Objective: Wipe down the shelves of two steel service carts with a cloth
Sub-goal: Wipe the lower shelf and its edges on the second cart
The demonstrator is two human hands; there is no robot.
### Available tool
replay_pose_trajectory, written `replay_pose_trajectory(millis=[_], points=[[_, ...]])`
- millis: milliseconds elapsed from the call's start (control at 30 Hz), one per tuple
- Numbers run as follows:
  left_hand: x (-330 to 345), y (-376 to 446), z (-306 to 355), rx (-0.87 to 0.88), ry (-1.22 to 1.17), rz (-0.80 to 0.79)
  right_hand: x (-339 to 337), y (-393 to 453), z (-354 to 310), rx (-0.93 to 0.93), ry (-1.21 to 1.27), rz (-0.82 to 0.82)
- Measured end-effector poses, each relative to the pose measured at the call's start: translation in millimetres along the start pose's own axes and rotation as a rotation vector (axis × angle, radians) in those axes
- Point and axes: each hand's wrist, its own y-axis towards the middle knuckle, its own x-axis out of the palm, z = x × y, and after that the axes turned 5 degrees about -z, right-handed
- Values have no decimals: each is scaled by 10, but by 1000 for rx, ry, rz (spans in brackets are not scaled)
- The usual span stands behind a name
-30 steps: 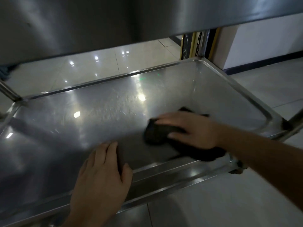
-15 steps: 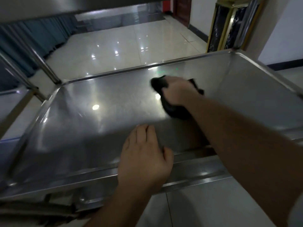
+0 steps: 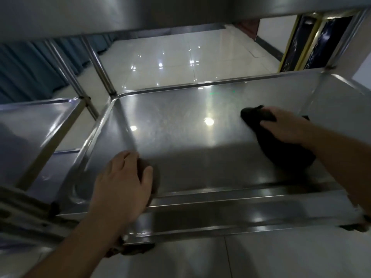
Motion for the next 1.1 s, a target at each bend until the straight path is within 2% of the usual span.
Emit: replay_pose_trajectory(millis=[100, 167, 333, 467, 600, 700, 867, 933, 1033, 1100], points=[[46, -28, -96, 13, -44, 48, 168, 407, -543, 131, -63, 107], [65, -23, -89, 24, -78, 97, 391, 504, -1006, 116, -86, 119], [115, -16, -111, 31, -91, 148, 929, 97, -1793, -187, -55, 60], [134, -3, -112, 41, -105, 153, 1075, -617, -1863, -451, -99, -74], [169, 33, -149, 48, -160, 193, 1008, -1168, -1741, -526, -170, -150], [164, 52, -177, 98, -201, 238, 1046, -1473, -1681, -596, -281, -57], [129, -186, -247, 264, -195, 287, 1303, -1824, -1497, -802, -288, 246], [138, -386, -288, 359, -151, 286, 1420, -1962, -1417, -898, -289, 266], [211, -609, -425, 457, -56, 234, 1752, -2166, -1310, -948, -315, 74], [314, -730, -554, 537, -11, 222, 2029, -2240, -1195, -832, -301, -143]])
